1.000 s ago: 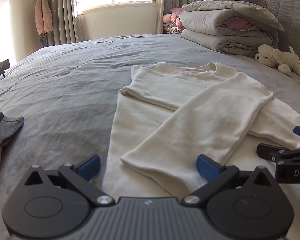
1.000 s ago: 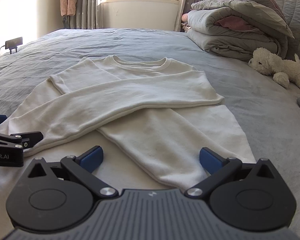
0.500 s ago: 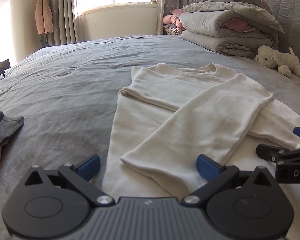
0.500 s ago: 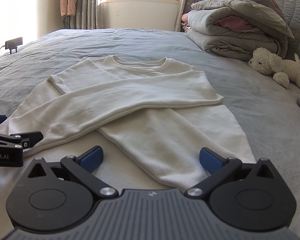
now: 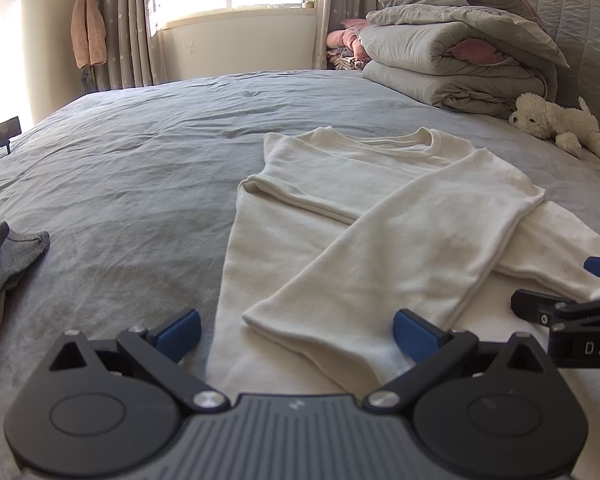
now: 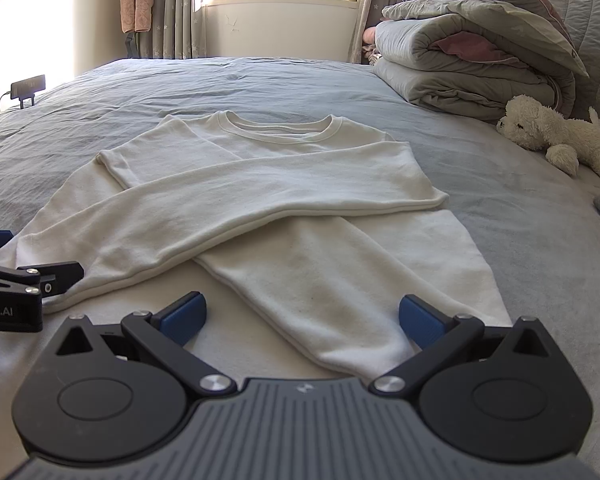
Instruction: Fold clothes
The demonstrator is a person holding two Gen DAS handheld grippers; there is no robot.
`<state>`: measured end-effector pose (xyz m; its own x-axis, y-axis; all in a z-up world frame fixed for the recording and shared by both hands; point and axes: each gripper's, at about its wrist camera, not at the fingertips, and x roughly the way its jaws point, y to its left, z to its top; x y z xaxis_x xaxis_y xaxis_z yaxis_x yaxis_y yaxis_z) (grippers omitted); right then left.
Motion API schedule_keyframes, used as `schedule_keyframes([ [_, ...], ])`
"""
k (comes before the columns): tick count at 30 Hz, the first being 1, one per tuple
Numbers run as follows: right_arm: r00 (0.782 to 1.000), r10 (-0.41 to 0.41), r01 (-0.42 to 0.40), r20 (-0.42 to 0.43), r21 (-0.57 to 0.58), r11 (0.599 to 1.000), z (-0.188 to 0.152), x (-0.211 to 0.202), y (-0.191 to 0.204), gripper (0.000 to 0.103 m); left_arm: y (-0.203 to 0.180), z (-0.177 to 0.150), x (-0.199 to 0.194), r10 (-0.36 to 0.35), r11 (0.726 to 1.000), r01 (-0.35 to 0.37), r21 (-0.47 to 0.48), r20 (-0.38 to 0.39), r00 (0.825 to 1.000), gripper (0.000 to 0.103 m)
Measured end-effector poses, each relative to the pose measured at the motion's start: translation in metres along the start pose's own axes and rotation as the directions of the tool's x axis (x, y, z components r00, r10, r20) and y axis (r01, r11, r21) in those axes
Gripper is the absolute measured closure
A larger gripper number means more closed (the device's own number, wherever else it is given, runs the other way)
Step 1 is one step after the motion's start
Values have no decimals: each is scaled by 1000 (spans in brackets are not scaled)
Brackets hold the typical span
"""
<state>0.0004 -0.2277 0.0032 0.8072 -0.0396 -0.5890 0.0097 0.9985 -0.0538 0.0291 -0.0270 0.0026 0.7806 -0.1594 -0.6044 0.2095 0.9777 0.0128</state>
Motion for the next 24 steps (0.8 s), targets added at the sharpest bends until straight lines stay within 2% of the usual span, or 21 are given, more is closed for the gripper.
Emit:
schedule_keyframes([
  [7,1000,-1,1,3,-1,1000,0,0,-1,0,14,8,-10,-69,997,68,-28,-37,997,0],
  [11,1000,1,-1,5,1,1000,0,0,-2,0,24,21,-30,-77,996,78,-36,33,996,1],
  [16,1000,4,-4,5,4,1000,0,1,-3,0,31,29,-42,-127,987,132,-90,60,990,1],
  [21,1000,10,-10,-21,-9,1000,3,-2,-4,0,6,24,-44,-207,978,206,30,54,977,1],
  [24,992,75,-79,-100,-34,996,12,-5,-12,0,-2,24,-44,-247,968,244,52,44,968,1],
])
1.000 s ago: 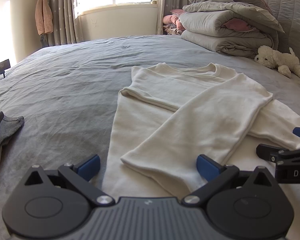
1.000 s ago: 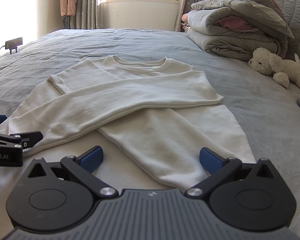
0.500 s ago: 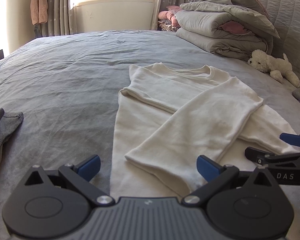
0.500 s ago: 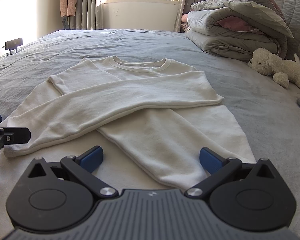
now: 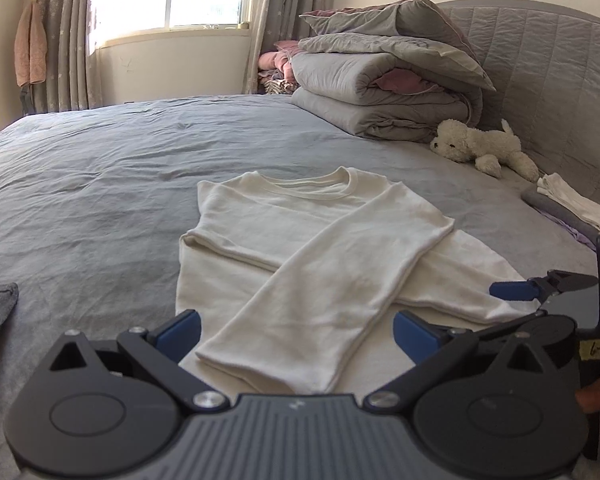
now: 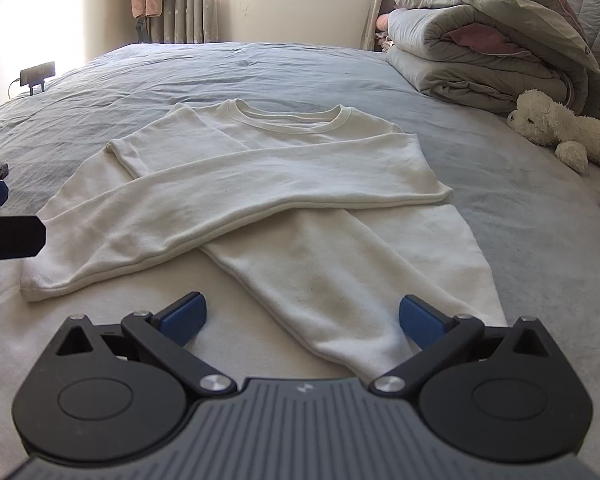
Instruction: Fold clothes
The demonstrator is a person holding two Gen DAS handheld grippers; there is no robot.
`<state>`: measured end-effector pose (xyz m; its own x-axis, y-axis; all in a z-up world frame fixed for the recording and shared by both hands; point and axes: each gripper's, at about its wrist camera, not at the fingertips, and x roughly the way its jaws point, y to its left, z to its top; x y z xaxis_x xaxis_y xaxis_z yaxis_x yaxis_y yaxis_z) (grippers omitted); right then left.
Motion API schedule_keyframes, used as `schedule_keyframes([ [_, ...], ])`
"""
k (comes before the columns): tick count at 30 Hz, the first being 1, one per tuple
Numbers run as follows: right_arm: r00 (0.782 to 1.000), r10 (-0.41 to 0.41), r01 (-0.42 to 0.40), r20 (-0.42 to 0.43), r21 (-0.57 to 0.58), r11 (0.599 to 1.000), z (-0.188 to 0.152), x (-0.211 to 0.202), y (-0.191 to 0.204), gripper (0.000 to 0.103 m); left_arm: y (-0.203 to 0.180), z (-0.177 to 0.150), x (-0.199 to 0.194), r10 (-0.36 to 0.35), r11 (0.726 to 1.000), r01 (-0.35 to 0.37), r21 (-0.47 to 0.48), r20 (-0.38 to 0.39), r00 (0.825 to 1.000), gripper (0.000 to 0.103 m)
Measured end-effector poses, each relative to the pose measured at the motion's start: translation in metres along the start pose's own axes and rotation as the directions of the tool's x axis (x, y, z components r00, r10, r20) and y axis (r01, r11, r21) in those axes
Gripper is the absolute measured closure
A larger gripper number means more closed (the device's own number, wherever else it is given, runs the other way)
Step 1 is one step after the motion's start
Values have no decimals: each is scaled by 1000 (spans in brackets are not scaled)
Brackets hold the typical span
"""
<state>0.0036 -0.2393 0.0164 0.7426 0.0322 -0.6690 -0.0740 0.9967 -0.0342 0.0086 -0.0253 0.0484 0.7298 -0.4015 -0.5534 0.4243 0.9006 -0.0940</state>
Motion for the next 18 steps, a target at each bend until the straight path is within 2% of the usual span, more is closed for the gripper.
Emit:
schedule_keyframes([
  [1,999,28,-28,-26,-21,999,3,-2,-4,0,-1,0,1,-12,1000,12,-7,-8,1000,1],
  [2,1000,11,-11,-14,-40,999,4,-7,-9,0,-1,0,3,-20,1000,20,-7,-18,1000,1],
  [4,994,-89,92,55,-55,994,7,-22,-23,0,-3,-1,3,-14,1000,15,13,-21,1000,1],
  [6,979,-167,169,114,-5,986,12,-36,-43,0,-3,2,0,-7,1000,7,29,-9,1000,1],
  [10,975,-186,170,117,135,976,19,-50,-86,0,6,11,-3,-16,1000,16,-22,2,1000,1],
  [13,965,-230,212,125,141,967,23,-51,-88,1,9,12,0,-18,998,18,-63,-11,1000,1],
  [14,967,-218,201,135,127,971,23,-51,-85,17,9,12,1,-18,998,17,-64,-16,1000,1],
  [16,977,-152,140,150,87,986,21,-51,-73,42,6,10,4,-12,999,11,-41,-26,1000,1],
  [18,988,-76,68,132,60,996,16,-45,-59,62,3,7,7,-12,1000,11,-26,-38,999,3],
])
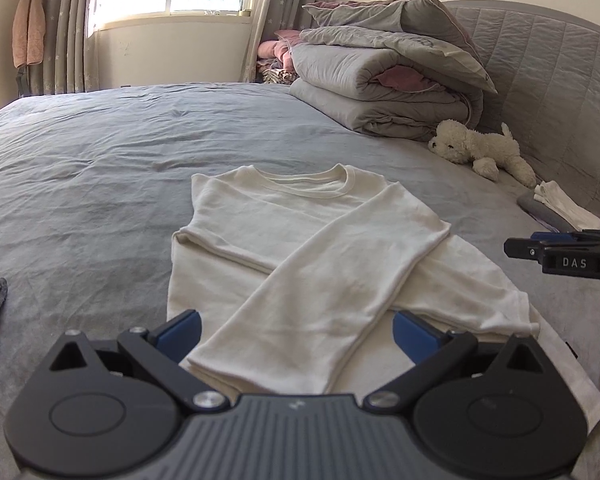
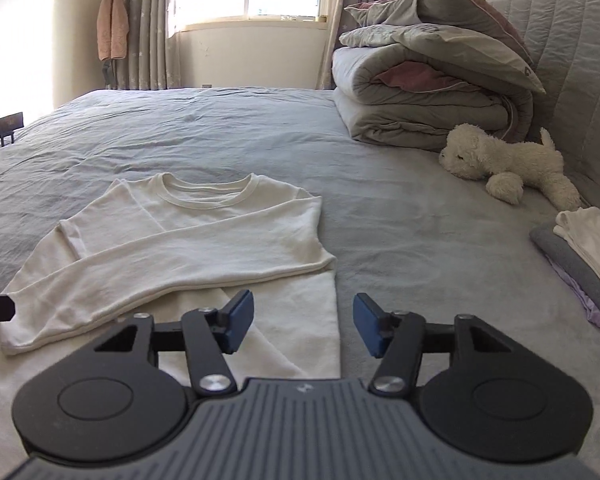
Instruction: Fold clothes
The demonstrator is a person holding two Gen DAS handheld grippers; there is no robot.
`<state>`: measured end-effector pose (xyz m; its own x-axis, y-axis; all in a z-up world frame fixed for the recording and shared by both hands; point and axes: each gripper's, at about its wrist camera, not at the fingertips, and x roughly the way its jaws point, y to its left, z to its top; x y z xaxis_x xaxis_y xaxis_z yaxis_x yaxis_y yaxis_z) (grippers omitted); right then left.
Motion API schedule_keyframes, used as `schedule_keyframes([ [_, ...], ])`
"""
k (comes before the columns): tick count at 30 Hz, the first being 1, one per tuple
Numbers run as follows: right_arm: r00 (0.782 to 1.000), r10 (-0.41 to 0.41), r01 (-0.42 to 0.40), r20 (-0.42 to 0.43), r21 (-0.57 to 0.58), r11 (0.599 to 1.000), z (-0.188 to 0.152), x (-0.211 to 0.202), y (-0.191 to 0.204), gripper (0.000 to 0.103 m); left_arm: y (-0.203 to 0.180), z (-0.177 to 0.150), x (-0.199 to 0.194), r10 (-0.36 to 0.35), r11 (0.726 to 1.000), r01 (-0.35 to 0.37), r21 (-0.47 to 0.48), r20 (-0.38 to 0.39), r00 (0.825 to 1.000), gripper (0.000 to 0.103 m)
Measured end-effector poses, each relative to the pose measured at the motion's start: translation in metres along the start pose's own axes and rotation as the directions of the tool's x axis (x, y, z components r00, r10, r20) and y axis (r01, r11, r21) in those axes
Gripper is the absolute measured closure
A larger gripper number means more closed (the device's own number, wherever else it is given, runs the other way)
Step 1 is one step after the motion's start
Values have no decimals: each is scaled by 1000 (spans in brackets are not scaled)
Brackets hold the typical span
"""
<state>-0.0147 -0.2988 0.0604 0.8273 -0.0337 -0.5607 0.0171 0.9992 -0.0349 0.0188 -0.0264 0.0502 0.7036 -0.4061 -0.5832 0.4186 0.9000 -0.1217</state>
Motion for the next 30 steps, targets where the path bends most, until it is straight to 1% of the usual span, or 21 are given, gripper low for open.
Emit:
schedule_keyframes([
  [1,999,34,-34,-28,-12,999,-3,4,7,81,-1,-1,1,-3,1000,3,4,-9,1000,5],
  [2,996,60,-62,-59,-24,998,-6,9,14,100,-2,-2,3,-6,1000,6,8,-17,1000,9],
  [3,992,79,-83,-94,-36,996,-10,15,21,102,-4,-3,4,-13,1000,13,17,-27,1000,12],
  [5,987,95,-106,-132,-72,992,-16,23,34,102,-8,-5,6,-26,999,27,41,-44,999,21],
  [7,985,77,-95,-155,-115,989,-21,26,43,102,-12,-8,9,-32,998,35,60,-62,998,25],
  [9,982,72,-93,-172,-121,988,-23,26,43,102,-15,-12,12,-37,996,44,79,-86,996,32],
  [11,979,76,-98,-188,-115,988,-25,24,39,102,-16,-16,18,-18,994,31,108,-122,992,35],
  [13,977,77,-103,-199,-120,987,-28,18,35,102,-15,-20,20,-2,991,20,135,-134,991,37],
  [20,967,102,-132,-233,-118,984,-37,6,17,103,-15,-24,15,8,980,24,197,-160,987,37],
  [25,959,121,-151,-257,-100,983,-35,2,7,103,-12,-26,12,4,979,31,199,-173,985,35],
  [27,962,122,-148,-244,-92,985,-32,-1,3,102,-11,-27,11,6,980,31,199,-183,983,29],
  [28,966,121,-143,-227,-87,986,-31,-3,2,98,-10,-27,10,4,980,33,194,-189,982,27],
  [30,974,118,-135,-192,-76,988,-27,-8,-1,96,-5,-26,9,-17,985,51,162,-203,979,26],
])
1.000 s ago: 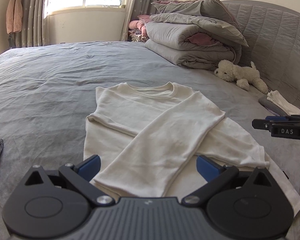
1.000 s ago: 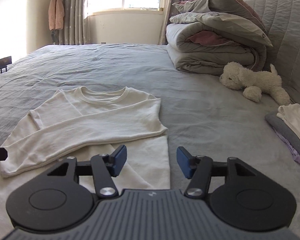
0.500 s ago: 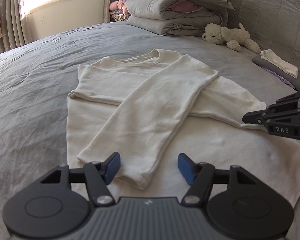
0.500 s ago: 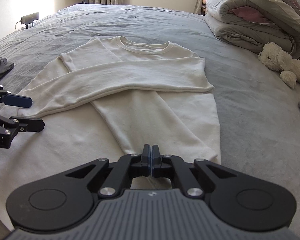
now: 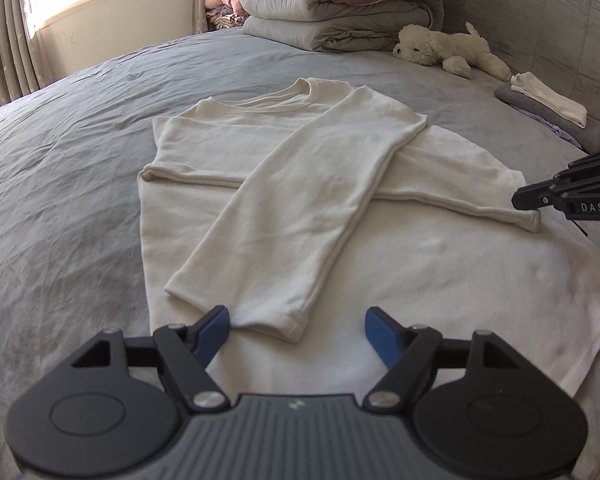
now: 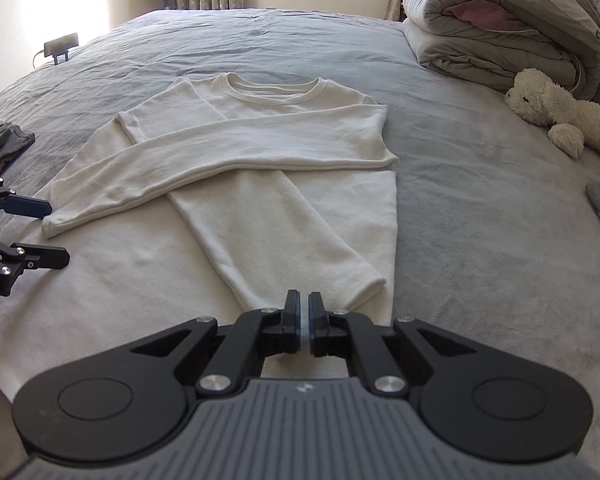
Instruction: Fold clothes
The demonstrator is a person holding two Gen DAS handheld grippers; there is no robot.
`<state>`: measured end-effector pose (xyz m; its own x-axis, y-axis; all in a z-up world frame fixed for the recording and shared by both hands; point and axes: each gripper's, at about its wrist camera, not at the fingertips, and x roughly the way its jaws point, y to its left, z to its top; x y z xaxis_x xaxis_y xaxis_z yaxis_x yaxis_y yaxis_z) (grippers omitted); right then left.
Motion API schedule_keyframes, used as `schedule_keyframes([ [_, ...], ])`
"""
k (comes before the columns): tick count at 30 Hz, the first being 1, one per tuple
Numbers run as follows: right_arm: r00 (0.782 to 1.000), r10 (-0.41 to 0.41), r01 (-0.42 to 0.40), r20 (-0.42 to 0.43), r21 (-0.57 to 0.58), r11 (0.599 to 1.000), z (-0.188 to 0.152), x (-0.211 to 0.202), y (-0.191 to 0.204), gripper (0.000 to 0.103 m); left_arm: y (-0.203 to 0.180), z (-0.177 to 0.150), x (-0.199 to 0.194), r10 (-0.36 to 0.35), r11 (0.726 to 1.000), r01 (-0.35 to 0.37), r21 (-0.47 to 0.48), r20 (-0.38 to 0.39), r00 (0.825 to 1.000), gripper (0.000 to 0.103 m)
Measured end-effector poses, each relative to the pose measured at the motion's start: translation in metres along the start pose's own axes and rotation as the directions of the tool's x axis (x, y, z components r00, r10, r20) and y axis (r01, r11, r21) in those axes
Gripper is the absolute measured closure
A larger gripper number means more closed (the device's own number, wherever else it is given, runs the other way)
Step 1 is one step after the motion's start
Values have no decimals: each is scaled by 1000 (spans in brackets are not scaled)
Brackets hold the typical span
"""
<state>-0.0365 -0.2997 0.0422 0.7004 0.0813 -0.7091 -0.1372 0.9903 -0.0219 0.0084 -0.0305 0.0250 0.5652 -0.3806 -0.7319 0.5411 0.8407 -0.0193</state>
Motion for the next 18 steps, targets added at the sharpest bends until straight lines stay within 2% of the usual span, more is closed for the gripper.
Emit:
schedule_keyframes([
  [2,999,11,-11,36,4,1000,2,-6,2,96,5,1,-4,-23,999,23,-29,4,1000,26],
  [5,997,35,-34,62,-16,999,4,-9,12,96,13,6,-20,-36,997,41,-72,71,997,26],
  [9,999,34,-34,3,-29,999,2,5,22,96,12,10,-28,-56,994,70,-84,156,986,26],
  [12,999,22,-23,-25,-20,1000,-2,14,25,95,3,11,-20,-71,996,80,-49,167,983,28],
  [13,999,18,-19,-30,-21,1000,-2,15,26,95,1,11,-16,-75,995,84,-47,157,985,31],
  [15,999,9,-10,-33,-32,999,-4,14,27,95,-2,11,-9,-86,994,93,-53,129,988,47],
  [18,999,-2,0,-36,-46,999,-6,14,28,95,1,7,1,-91,990,98,-99,79,993,62],
])
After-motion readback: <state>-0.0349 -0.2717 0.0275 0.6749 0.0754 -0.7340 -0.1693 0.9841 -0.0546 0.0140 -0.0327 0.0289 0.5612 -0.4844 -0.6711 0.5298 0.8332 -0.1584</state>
